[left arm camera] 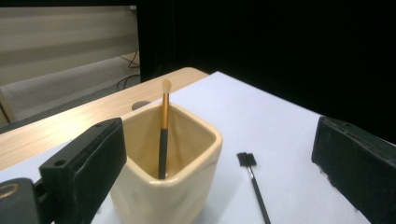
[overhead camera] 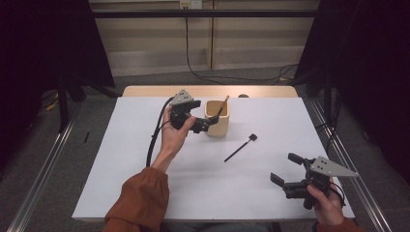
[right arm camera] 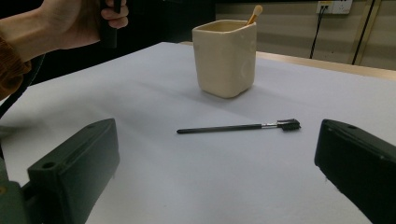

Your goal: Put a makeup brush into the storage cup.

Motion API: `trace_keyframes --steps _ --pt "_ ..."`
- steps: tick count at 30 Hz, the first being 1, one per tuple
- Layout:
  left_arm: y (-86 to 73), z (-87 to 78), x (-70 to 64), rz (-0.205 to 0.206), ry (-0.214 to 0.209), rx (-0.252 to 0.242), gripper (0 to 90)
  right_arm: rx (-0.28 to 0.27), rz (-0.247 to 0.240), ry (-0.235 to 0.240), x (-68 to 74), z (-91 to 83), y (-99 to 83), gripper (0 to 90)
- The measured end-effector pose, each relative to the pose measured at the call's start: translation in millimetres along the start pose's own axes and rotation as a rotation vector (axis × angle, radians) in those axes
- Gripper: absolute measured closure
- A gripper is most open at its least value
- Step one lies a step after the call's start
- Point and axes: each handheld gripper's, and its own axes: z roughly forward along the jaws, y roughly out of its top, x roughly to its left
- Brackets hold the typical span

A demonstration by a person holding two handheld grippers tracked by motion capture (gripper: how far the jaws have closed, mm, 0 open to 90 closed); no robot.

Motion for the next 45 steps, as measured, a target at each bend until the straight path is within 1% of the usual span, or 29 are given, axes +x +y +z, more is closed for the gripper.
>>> trace_keyframes --steps 2,3,4,5,6,7,9,11,12,14,15,17,19,20,21,22,26,27,28,30,31,36,38,40,41,42,43,45 --pt "-0.8 -3.9 -0.8 -0.007 -0.011 -0.003 3.8 0.001 -0.001 0.000 0.2 -0.2 0.0 0.0" --pt "-1.5 -5.9 -1.5 -0.010 -0.004 -0.003 4.0 0.001 -0.001 0.001 0.0 -0.4 0.1 0.0" --pt "-2.4 -7.9 -2.8 0.004 0.017 0.000 3.7 0.001 0.000 0.000 0.1 -0.2 0.0 0.0" --pt "-4.8 -12.7 -3.4 0.007 0.033 -0.004 3.6 0.002 0.000 0.002 0.1 0.0 0.0 0.0" --pt "-4.8 -12.7 -3.4 0.007 0.033 -0.004 3.8 0.002 0.000 0.002 0.1 0.0 0.0 0.0" --pt "-6.0 -15.7 -3.7 0.011 0.046 -0.006 3.7 0.003 0.000 0.001 0.2 -0.1 0.0 0.0" --pt "-8.8 -21.7 -3.8 0.009 0.048 -0.021 3.6 0.001 -0.001 0.001 0.2 -0.2 0.0 0.0" --pt "-11.8 -27.5 -3.9 0.014 0.061 -0.020 3.6 0.001 -0.002 0.000 0.2 -0.2 0.0 0.0" --pt "-13.5 -30.3 -3.8 0.012 0.060 -0.019 3.7 0.001 -0.001 0.000 0.1 -0.2 0.0 0.0" --pt "-17.1 -37.4 -5.5 0.023 0.089 -0.032 4.9 0.004 -0.002 -0.002 0.1 -0.2 0.1 0.0" --pt "-19.0 -40.1 -5.5 0.018 0.098 -0.031 4.9 0.004 -0.002 -0.002 0.1 -0.2 0.1 0.0" --pt "-23.1 -45.9 -5.1 0.007 0.095 -0.038 4.8 0.003 0.000 -0.004 -0.1 -0.1 0.0 0.0" --pt "-27.3 -52.1 -5.5 0.006 0.101 -0.036 4.9 0.005 0.000 -0.003 -0.1 0.0 0.1 0.0" --pt "-29.8 -55.0 -6.6 -0.001 0.102 -0.042 4.7 0.005 -0.001 -0.003 0.0 -0.1 0.1 0.0" --pt "-34.6 -60.7 -7.4 0.005 0.108 -0.036 4.7 0.003 -0.002 -0.003 -0.1 -0.3 0.1 0.0" --pt "-34.6 -60.7 -7.4 0.005 0.108 -0.036 4.3 0.003 -0.002 -0.003 -0.1 -0.3 0.1 0.0" --pt "-42.2 -70.8 -8.0 0.002 0.114 -0.035 4.5 0.004 0.001 -0.003 0.2 0.2 0.1 0.0" --pt "-44.4 -76.0 -8.8 -0.010 0.108 -0.047 4.4 0.004 0.001 -0.003 0.2 0.3 0.1 0.0" --pt "-44.4 -76.0 -8.8 -0.010 0.108 -0.047 4.3 0.004 0.001 -0.003 0.2 0.3 0.1 0.0" --pt "-47.4 -83.0 -9.5 -0.030 0.088 -0.066 4.2 0.003 -0.001 -0.001 0.3 -0.1 0.2 0.0" --pt "-49.3 -87.0 -11.3 -0.030 0.104 -0.072 4.2 0.002 -0.001 0.001 0.6 -0.1 0.3 0.0" --pt "-55.2 -101.7 -17.2 -0.001 0.119 -0.053 3.1 0.003 0.000 -0.001 0.2 0.1 0.2 0.0" --pt "-56.7 -107.9 -18.7 -0.011 0.115 -0.061 2.8 0.003 -0.001 0.000 0.5 0.0 0.3 0.0" --pt "-57.8 -114.9 -20.1 0.003 0.115 -0.062 2.8 0.004 0.000 -0.002 0.3 0.1 0.3 0.0" --pt "-59.3 -119.2 -20.6 -0.001 0.120 -0.075 2.8 0.004 0.000 -0.002 0.3 -0.1 0.3 0.0" --pt "-60.8 -122.8 -20.9 -0.015 0.119 -0.083 2.8 0.002 -0.001 -0.001 0.4 -0.1 0.3 0.0" --pt "-62.4 -127.2 -20.8 -0.010 0.122 -0.069 2.8 0.002 0.000 -0.002 0.3 -0.3 0.2 0.0" --pt "-65.1 -132.6 -21.6 0.003 0.143 -0.072 2.8 0.004 0.004 -0.005 0.0 0.2 0.2 0.0"
